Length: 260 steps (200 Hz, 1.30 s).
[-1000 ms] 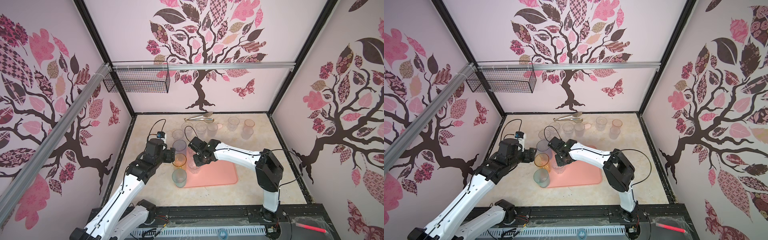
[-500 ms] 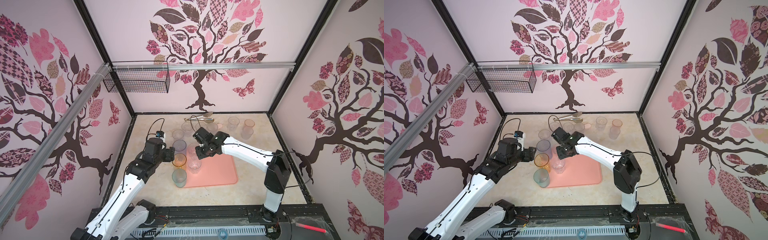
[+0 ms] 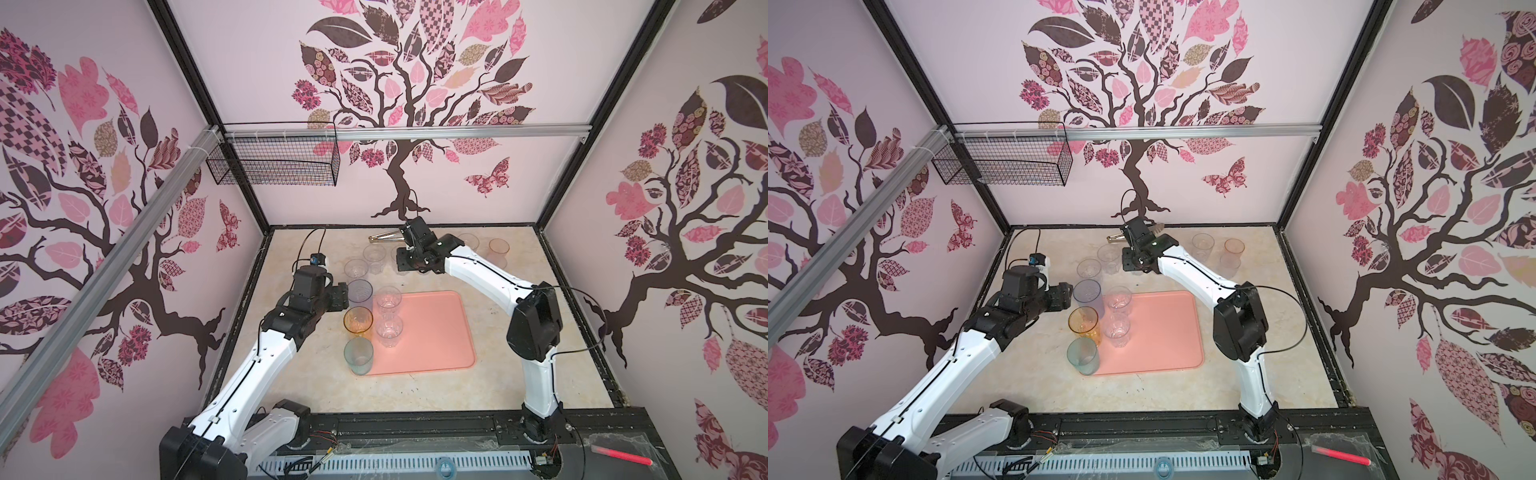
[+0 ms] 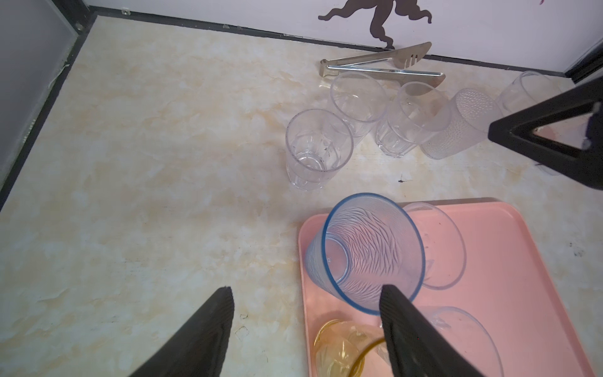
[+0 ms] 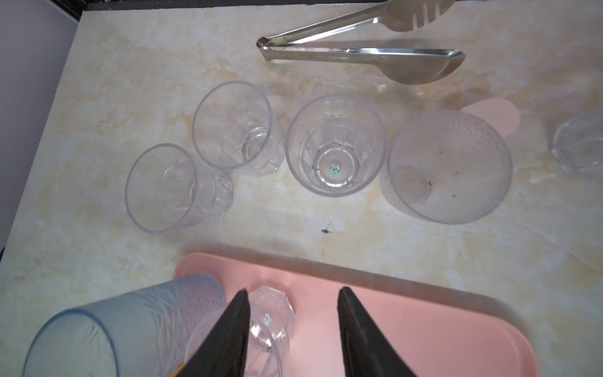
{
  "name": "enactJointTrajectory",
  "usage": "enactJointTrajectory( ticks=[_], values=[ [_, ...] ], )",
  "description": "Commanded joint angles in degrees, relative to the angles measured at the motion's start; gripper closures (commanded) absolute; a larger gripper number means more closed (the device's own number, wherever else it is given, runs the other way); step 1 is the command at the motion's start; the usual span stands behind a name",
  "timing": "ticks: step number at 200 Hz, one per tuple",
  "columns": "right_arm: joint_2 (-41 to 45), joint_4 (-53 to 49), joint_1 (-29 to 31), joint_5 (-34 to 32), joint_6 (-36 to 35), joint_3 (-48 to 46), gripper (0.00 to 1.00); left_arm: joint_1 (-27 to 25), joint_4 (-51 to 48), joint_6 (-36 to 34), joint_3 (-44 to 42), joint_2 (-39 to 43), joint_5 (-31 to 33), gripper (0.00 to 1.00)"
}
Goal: Place the glasses into the tray
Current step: 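Reach the right gripper to another clear faceted glass near the tongs and grasp it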
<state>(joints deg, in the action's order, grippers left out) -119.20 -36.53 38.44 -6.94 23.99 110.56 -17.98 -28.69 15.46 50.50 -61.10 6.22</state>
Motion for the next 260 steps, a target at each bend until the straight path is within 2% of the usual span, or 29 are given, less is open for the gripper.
enactJointTrajectory(
  ticks=[1,34,74,126,157,209,260],
  values=[
    [-6.3,-0.3,-0.1,-3.1,-4.3,7.2,0.53,0.3,3.5,-0.8,-1.2,-0.5,2.4,0.25],
    [-14.6,-3.5,-0.1,-3.4,-9.4,16.7,0.52,0.3,6.3,-1.0,-4.7,1.0,5.8,0.25],
    [-22.7,-6.3,-0.1,-5.5,-12.2,25.9,0.53,0.3,6.5,-1.8,-5.6,0.8,6.4,0.25],
    [-27.5,-6.0,0.0,-7.3,-14.3,27.9,0.55,0.3,6.9,-1.5,-6.0,0.4,5.2,0.25],
    [-29.2,-6.5,-0.1,-8.1,-15.9,28.9,0.65,0.3,6.7,-1.4,-5.6,-0.5,4.5,0.25],
    [-26.2,-5.7,-0.1,-7.7,-20.0,27.7,0.86,0.3,6.9,-1.2,-5.5,-0.7,4.4,0.25],
    [-23.9,-6.7,-0.1,-6.2,-20.9,27.8,0.96,0.4,6.7,-1.2,-5.5,-0.6,4.6,0.26]
  ],
)
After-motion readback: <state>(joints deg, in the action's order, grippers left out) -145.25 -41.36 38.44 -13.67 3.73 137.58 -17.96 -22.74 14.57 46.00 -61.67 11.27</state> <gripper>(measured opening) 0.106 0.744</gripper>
